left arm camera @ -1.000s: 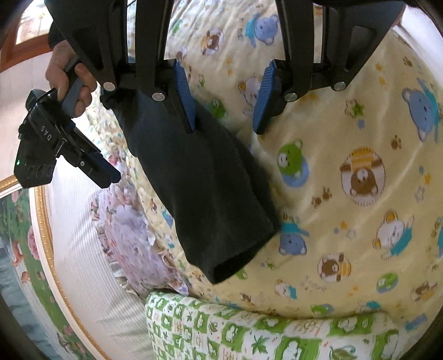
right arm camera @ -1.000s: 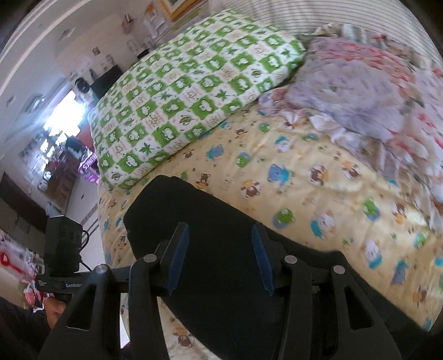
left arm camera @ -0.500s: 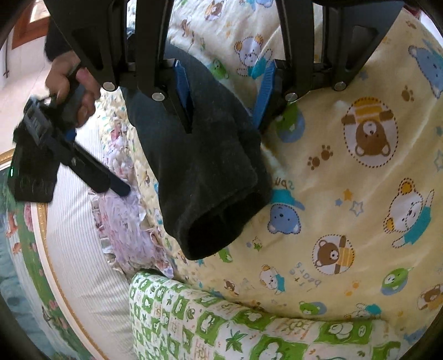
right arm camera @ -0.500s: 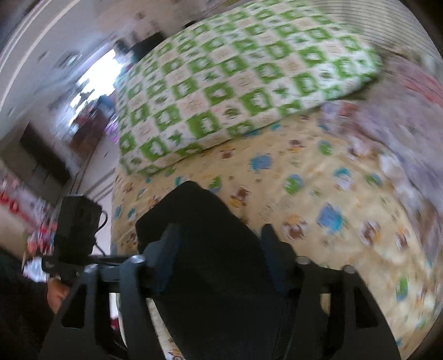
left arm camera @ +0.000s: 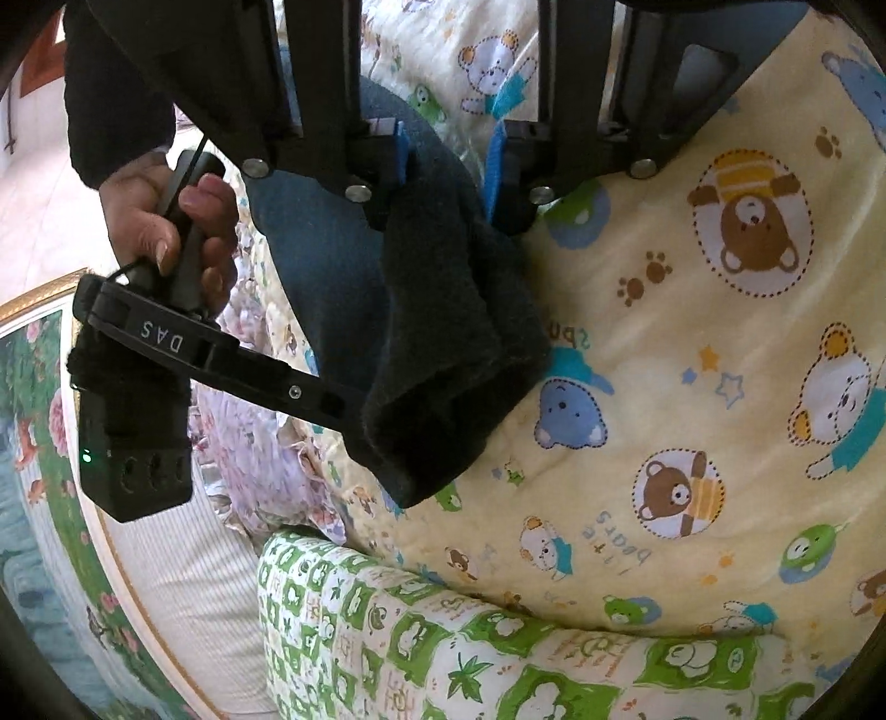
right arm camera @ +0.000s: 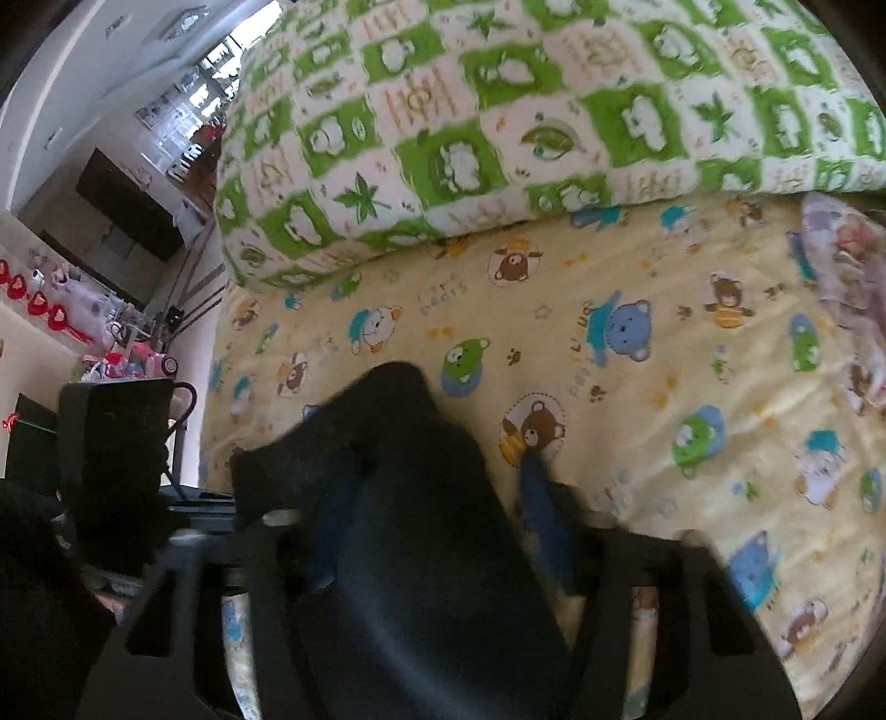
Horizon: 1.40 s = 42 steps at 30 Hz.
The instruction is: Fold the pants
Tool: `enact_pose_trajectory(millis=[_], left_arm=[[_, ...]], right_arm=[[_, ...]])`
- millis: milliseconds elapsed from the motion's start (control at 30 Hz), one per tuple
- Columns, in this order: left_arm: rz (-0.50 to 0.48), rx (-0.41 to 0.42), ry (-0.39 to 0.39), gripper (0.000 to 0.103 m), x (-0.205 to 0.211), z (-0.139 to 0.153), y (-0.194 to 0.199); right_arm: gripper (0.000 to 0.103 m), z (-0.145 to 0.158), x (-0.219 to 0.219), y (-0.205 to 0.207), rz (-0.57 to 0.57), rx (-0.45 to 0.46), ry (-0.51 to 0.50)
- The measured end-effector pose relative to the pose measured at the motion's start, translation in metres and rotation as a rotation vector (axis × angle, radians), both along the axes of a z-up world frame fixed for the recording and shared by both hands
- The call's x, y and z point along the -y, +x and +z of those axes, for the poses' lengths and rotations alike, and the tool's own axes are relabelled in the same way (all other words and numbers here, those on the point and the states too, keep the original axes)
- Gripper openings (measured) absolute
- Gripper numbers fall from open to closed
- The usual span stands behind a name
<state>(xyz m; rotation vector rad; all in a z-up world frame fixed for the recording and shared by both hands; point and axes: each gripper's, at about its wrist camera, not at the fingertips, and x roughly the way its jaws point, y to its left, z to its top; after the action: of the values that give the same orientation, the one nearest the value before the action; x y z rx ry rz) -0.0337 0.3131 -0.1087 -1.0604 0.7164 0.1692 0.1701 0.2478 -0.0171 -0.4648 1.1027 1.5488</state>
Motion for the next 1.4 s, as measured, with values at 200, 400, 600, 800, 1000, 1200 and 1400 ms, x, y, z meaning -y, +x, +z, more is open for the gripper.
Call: enact_pose_trajectory(millis=[200, 400, 600, 800, 1000, 1200, 1400], left_arm=[[-0.004, 0.023, 0.049, 0.014, 0.008, 0.011, 0.003], [-0.035, 0.079, 0.125, 0.012, 0.027, 0.046, 0.007], [-0.105, 0.173, 0.18, 0.012, 0.062, 0.085, 0.018], [-0.212, 0.231, 0.235, 0.012, 0.11, 0.112, 0.04], [-0.306, 0.245, 0.274, 0.012, 0.155, 0.123, 0.06], [-0.388, 0.247, 0.287, 0.012, 0.195, 0.126, 0.067], [-0.443, 0.239, 0.303, 0.012, 0.222, 0.128, 0.078]], right_arm=[[0.024, 0.019, 0.025, -0.002, -0.037, 0.007, 0.086], [0.022, 0.051, 0.066, 0.0, -0.075, 0.006, 0.174], [0.021, 0.083, 0.124, 0.009, -0.149, -0.013, 0.264], [0.021, 0.095, 0.204, 0.021, -0.256, -0.05, 0.343], [0.019, 0.087, 0.269, 0.029, -0.376, -0.074, 0.388], [0.019, 0.079, 0.315, 0.029, -0.457, -0.085, 0.44], [0.018, 0.069, 0.353, 0.028, -0.535, -0.102, 0.476]])
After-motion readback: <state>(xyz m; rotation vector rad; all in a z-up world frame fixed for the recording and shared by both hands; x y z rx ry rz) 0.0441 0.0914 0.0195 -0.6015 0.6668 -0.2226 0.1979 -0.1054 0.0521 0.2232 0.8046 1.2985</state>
